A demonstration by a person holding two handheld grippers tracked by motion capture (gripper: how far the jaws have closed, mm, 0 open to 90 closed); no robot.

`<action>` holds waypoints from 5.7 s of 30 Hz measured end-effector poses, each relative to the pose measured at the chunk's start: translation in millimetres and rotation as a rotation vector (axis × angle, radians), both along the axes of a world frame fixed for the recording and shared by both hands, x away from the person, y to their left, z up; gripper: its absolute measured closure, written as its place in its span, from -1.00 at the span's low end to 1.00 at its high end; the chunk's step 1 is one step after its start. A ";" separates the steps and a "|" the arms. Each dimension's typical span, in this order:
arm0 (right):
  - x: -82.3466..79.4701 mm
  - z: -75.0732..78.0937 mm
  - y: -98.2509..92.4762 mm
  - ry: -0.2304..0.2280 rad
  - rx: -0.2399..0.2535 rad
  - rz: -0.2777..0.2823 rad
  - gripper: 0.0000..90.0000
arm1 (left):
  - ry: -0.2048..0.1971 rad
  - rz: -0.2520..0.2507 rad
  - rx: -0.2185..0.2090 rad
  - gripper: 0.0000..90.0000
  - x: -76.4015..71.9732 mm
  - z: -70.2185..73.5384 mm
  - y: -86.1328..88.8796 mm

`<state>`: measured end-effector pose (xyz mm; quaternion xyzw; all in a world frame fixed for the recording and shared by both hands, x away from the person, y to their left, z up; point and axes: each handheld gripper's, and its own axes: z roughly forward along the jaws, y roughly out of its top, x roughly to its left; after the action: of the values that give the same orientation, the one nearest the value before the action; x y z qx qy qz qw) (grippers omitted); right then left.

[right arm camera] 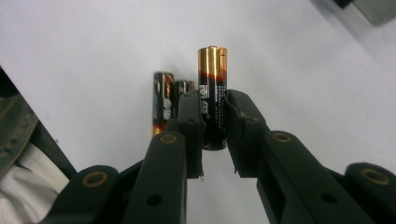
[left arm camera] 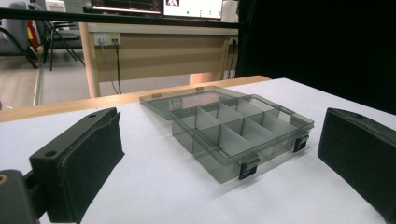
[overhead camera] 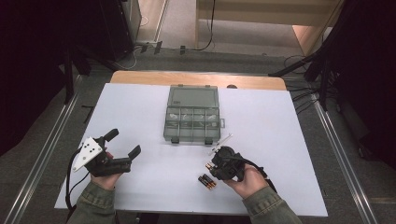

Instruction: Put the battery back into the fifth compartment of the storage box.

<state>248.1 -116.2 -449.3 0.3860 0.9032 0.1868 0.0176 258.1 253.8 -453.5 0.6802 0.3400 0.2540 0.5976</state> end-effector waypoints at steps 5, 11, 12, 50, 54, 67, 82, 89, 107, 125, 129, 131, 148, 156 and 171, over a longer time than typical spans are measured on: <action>2.6 7.0 6.8 -0.016 0.031 -0.012 0.73 | 0.000 0.002 0.000 -1.00 -0.1 0.1 0.3; 6.7 12.3 10.8 -0.038 0.080 -0.033 0.73 | -0.001 0.003 0.002 -1.00 0.2 -0.1 0.2; 6.7 12.3 10.8 -0.038 0.080 -0.033 0.73 | 0.000 0.003 0.002 -1.00 0.2 -0.1 0.1; 58.5 23.3 53.2 -0.167 0.351 -0.253 0.73 | 0.011 0.000 -0.017 -1.00 2.1 -1.0 -0.4; 66.2 21.3 60.4 -0.167 0.363 -0.291 0.73 | 0.015 -0.007 -0.024 -1.00 3.3 -1.6 -1.2; 99.9 10.1 82.2 -0.028 0.450 -0.450 0.73 | 0.022 -0.011 -0.044 -1.00 4.3 -1.5 0.0; 122.3 0.3 90.3 0.050 0.468 -0.565 0.73 | 0.025 -0.011 -0.043 -1.00 5.7 -1.8 0.8; 125.2 -2.3 90.7 0.116 0.549 -0.638 0.20 | 0.027 -0.012 -0.043 -1.00 5.7 -1.7 1.4; 94.5 18.6 74.9 -0.069 0.278 -0.343 -1.00 | 0.025 -0.015 -0.042 -1.00 5.4 -1.9 0.8; 61.6 21.7 40.2 -0.097 0.143 -0.267 -1.00 | 0.032 -0.021 -0.040 -1.00 5.1 -2.7 -1.0; 56.0 21.9 33.2 -0.104 0.141 -0.259 -1.00 | 0.029 -0.020 -0.038 -1.00 4.6 -2.6 -0.8; 53.6 22.2 31.5 -0.103 0.131 -0.247 -1.00 | 0.028 -0.018 -0.038 -1.00 4.5 -2.6 -0.7; 34.6 13.6 15.3 -0.080 0.038 -0.202 -1.00 | 0.029 -0.018 -0.039 -1.00 4.1 -2.9 -1.3; 27.7 3.4 9.2 -0.051 0.010 -0.198 -1.00 | 0.029 -0.019 -0.032 -1.00 3.7 -3.0 -1.4; 14.3 -21.6 16.7 -0.035 -0.120 -0.114 -0.95 | 0.028 -0.021 -0.031 -1.00 3.3 -3.0 -1.6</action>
<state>262.3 -99.6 -470.9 0.4317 0.8889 0.1377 0.0671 261.5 252.2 -456.5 0.6781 0.3451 0.2328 0.6057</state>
